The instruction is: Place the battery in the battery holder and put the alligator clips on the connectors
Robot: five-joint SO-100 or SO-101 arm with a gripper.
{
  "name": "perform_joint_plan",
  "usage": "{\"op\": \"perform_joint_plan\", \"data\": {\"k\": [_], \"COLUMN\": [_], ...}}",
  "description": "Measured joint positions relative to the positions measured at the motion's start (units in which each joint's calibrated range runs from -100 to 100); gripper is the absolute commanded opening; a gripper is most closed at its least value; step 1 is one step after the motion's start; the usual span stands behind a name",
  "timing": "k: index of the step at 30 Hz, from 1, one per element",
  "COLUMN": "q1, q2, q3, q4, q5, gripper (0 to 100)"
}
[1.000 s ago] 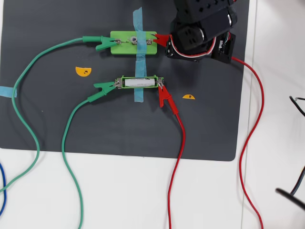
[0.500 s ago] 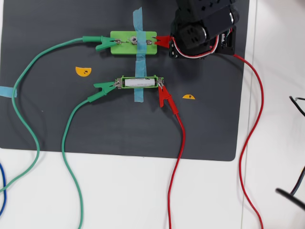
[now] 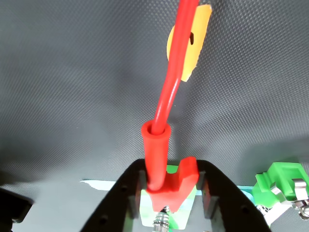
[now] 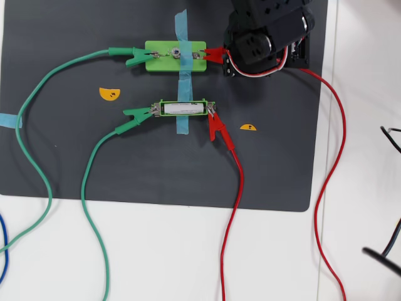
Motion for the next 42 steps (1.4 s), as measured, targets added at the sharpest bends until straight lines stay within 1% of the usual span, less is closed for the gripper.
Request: {"op": "perform_joint_plan", "data": {"k": [9, 17, 23, 31, 42], "q1": [0.0, -0.22, -0.22, -0.22, -0.22], "q2": [-0.25, -8.23, -8.32, -3.86, -3.86], "q3": [0.09, 2.13, 2.13, 1.69, 1.69], "q4": [0.0, 0.6, 0.6, 0.34, 0.43], "q5": [0.0, 0.1, 0.1, 0.1, 0.1], "gripper": [1, 1, 1, 1, 1]}}
